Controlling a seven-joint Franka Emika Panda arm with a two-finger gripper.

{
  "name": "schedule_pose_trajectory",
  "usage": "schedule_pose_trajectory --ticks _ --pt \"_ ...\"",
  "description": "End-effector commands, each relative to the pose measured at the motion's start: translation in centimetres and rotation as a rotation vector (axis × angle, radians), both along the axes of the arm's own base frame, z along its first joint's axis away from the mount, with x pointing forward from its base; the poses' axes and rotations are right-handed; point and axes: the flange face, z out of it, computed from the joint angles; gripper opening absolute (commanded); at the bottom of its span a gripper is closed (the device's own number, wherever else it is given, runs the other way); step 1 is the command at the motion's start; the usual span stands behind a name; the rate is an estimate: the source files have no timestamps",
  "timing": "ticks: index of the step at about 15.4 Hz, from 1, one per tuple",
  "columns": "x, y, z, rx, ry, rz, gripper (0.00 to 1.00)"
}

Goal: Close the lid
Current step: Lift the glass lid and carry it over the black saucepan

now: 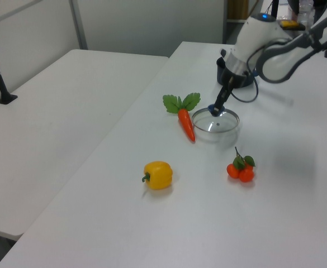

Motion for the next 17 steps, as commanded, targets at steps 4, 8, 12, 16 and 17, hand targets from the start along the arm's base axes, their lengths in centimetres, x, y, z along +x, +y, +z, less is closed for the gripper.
schedule_pose_trajectory --ticks 4,8,12,16,17 --pt "2.6 -6.7 9.4 0.006 0.064 -0.177 0.39" --pt "2.7 -13.3 11.0 -0.054 0.035 -0.246 0.39" --pt "2.0 -20.6 12.1 -0.07 0.014 -0.322 0.41" --pt "1.5 -25.6 11.3 -0.087 0.01 -0.334 0.41" --pt "2.1 -26.5 11.4 -0.087 0.0 -0.339 0.41"
